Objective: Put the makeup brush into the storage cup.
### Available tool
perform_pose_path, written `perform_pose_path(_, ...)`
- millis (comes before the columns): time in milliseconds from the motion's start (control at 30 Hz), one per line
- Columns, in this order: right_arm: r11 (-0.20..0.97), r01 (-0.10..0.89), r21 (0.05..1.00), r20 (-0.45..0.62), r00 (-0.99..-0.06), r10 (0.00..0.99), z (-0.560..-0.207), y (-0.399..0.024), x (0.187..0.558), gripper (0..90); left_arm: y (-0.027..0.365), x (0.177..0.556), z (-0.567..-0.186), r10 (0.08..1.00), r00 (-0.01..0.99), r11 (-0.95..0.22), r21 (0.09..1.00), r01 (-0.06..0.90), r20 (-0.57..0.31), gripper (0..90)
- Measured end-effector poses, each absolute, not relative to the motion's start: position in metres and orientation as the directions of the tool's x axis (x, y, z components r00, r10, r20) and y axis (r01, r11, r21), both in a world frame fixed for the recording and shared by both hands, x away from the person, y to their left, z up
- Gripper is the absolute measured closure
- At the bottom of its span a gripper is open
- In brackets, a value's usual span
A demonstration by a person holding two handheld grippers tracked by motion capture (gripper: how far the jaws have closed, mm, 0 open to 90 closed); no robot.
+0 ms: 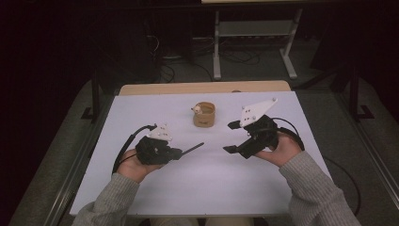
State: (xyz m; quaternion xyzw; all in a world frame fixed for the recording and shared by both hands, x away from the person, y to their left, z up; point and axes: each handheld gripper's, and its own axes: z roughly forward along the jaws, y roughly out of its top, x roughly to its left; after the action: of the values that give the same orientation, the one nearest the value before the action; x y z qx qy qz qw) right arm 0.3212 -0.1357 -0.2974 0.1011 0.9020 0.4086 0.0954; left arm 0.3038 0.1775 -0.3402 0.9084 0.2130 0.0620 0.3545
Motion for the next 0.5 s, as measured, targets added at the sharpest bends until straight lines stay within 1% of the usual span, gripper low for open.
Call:
perform_pose_path(167,0.657,0.094,0.748,-0.086,-0.968,0.236,-0.295,-0.128,0.322,20.6,0.171,0.301,-0.339,0.388,0.92,-0.671,0.671,0.316,-0.045,84.1)
perform_pose_path(300,0.688,0.082,0.721,-0.071,-0.979,0.191,-0.303,-0.119,0.323,26.6,0.165,0.3,-0.344,0.365,0.93,-0.686,0.66,0.305,-0.05,84.1)
perform_pose_path(500,0.724,0.063,0.687,-0.047,-0.99,0.131,-0.316,-0.108,0.323,31.6,0.156,0.297,-0.348,0.325,0.944,-0.695,0.661,0.283,-0.061,84.1)
